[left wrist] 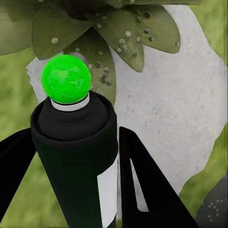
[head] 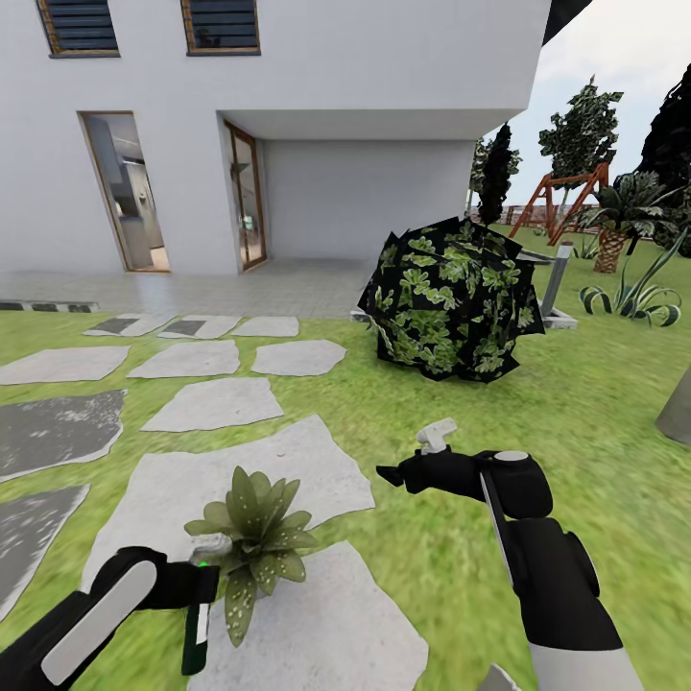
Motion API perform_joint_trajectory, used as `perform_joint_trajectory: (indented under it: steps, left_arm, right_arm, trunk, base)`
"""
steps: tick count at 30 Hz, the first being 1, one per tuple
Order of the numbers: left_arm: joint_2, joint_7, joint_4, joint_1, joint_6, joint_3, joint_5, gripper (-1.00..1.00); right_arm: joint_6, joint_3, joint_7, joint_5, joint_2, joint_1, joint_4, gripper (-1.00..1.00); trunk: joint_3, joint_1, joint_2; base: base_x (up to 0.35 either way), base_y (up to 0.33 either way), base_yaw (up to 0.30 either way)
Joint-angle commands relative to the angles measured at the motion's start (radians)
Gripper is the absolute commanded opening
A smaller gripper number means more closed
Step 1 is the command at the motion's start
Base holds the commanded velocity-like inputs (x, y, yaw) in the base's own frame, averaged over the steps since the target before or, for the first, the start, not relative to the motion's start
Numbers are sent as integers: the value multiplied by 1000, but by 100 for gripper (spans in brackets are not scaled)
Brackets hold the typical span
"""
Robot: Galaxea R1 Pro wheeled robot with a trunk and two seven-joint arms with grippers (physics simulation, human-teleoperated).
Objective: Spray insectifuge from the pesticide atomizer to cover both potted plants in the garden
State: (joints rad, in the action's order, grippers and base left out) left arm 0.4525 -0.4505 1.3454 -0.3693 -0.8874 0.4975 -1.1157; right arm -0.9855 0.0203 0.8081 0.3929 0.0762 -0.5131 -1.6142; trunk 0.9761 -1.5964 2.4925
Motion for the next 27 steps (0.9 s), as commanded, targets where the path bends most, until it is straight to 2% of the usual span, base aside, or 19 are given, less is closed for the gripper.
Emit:
perform_joint_trajectory:
  steps: [1,7,14,16,20,22,27]
  left_arm:
    - [-6,-10,1,-11,-19,2,-8,-100]
    - [-21,-11,0,-29,-47,1,-9,-100]
    - [-24,-12,-24,-20,-7,25,2,-100]
    - [-23,-5,-46,-11,39,46,17,-100]
    - [-17,45,-94,9,81,56,46,-100]
    - [-14,76,-97,36,104,55,93,-100]
    - [-19,104,-54,41,96,44,110,-100]
  right_arm:
    - [-3,0,9,10,0,-1,-1,100]
    - [-3,0,9,10,0,-1,-1,100]
    - [-2,-2,9,10,-1,-1,-1,100]
    - [-2,-1,9,10,-1,-1,-1,100]
    - [-2,-1,9,10,0,-1,-1,100]
    - [-2,0,10,10,0,-1,-1,100]
    - [-2,0,10,10,0,-1,-1,100]
  trunk:
    - [1,0,0]
    - [1,0,0]
    - [1,0,0]
    - [1,0,0]
    - [1,0,0]
    - [1,0,0]
    - [1,0,0]
  base:
    - [0,0,0]
    - [0,0,0]
    - [0,0,0]
    - [0,0,0]
    - [0,0,0]
    - [0,0,0]
    - [0,0,0]
